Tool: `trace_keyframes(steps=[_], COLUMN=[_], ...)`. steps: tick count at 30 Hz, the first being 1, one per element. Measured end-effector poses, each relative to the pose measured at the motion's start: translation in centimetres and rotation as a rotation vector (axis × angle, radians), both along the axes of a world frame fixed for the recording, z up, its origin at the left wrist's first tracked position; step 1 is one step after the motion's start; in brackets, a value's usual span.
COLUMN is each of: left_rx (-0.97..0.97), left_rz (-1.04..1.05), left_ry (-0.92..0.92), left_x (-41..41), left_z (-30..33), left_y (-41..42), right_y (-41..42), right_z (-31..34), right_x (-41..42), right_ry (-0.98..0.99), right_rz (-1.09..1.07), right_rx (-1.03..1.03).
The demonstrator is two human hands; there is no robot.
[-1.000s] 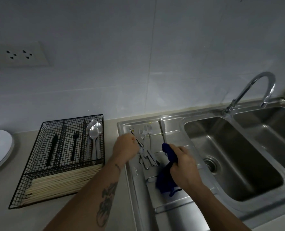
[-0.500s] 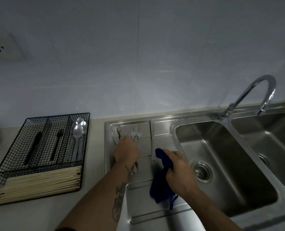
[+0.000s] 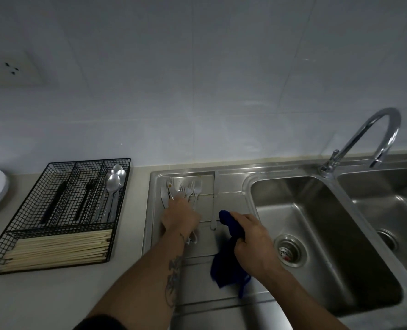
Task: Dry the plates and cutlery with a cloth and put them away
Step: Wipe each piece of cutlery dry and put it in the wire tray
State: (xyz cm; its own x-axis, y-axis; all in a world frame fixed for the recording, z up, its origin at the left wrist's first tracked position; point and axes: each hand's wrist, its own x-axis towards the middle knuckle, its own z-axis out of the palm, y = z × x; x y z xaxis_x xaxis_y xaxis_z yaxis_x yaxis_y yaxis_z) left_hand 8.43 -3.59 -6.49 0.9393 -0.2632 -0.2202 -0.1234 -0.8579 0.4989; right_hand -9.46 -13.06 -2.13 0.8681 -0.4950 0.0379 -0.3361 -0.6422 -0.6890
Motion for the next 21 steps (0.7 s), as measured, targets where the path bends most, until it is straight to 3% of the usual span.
trace_keyframes(steps=[12, 21], left_rx=[0.045, 0.022], left_rz=[0.006, -0.168], left_ry=[-0.064, -0.166], left_x=[0.1, -0.4], left_z=[0.3, 2.2], left_y=[0.5, 4.0], right_y=[-0.3, 1.4], right_z=[0.3, 1.3], right_x=[-1.4, -0.7], right_ry=[0.004, 0.006], right_rz=[-0.037, -0.053], right_rx=[0.007, -0.054])
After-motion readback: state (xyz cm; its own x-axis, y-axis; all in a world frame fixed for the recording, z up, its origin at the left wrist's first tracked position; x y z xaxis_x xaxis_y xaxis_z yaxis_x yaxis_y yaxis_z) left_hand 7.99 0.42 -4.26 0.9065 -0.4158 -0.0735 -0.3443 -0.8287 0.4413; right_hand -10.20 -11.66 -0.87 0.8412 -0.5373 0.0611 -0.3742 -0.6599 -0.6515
